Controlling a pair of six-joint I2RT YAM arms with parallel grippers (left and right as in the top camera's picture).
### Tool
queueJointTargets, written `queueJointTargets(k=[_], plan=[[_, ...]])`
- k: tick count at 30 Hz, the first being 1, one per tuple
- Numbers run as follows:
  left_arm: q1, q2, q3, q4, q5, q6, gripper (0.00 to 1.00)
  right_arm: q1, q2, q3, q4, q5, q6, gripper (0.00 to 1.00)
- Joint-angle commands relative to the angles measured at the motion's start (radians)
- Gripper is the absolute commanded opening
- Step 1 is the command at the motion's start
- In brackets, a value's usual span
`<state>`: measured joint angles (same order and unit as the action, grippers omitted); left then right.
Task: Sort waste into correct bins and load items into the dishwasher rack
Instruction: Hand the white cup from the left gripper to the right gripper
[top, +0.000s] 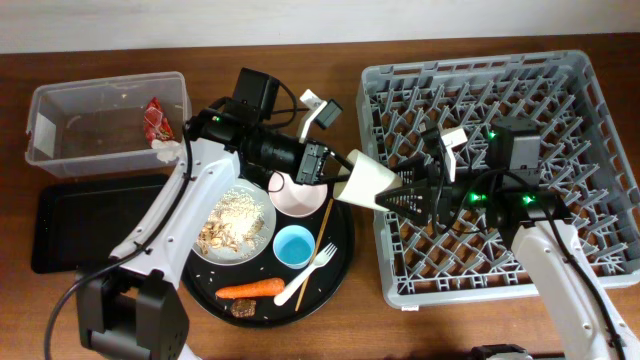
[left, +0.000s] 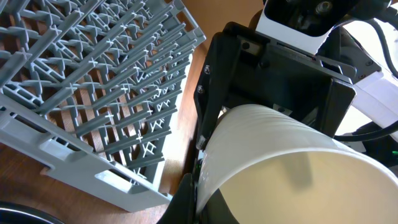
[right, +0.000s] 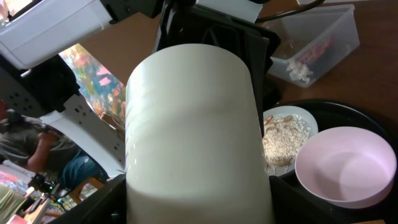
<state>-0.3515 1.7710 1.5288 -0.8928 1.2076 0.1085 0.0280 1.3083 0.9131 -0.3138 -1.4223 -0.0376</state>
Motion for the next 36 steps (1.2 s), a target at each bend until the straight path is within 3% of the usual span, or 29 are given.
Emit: queueJointTargets(k=[1, 5, 8, 9, 13, 16, 18, 22, 27, 36], plan=[[-0.002, -0.011, 0.009, 0.018, -0.096, -0.018, 0.07, 0.006, -0.005, 0.009, -0.007, 0.010, 0.002, 0.63], [0.004, -0.012, 0.009, 0.000, -0.335, -0.018, 0.16, 0.006, -0.005, 0.009, -0.108, 0.150, 0.022, 0.57], [0.026, -0.012, 0.009, -0.049, -0.575, -0.099, 0.16, 0.004, -0.005, 0.009, -0.202, 0.317, 0.050, 0.57], [0.047, -0.012, 0.009, -0.089, -0.723, -0.146, 0.16, 0.004, -0.006, 0.009, -0.237, 0.376, 0.055, 0.56], [0.088, -0.012, 0.009, -0.173, -0.911, -0.155, 0.15, -0.029, -0.007, 0.076, -0.434, 0.615, 0.058, 0.54], [0.117, -0.012, 0.009, -0.212, -0.969, -0.154, 0.15, -0.101, -0.007, 0.210, -0.661, 0.843, 0.058, 0.54], [0.140, -0.012, 0.009, -0.229, -0.970, -0.154, 0.08, -0.172, -0.006, 0.326, -0.812, 0.968, 0.058, 0.54], [0.162, -0.012, 0.009, -0.232, -1.025, -0.163, 0.08, -0.331, -0.006, 0.497, -0.967, 1.146, 0.058, 0.54], [0.189, -0.012, 0.009, -0.273, -1.131, -0.168, 0.08, -0.489, 0.000, 0.540, -0.968, 1.271, 0.081, 0.54], [0.206, -0.012, 0.009, -0.275, -1.130, -0.169, 0.08, -0.712, 0.196, 0.540, -0.859, 1.330, 0.206, 0.54]])
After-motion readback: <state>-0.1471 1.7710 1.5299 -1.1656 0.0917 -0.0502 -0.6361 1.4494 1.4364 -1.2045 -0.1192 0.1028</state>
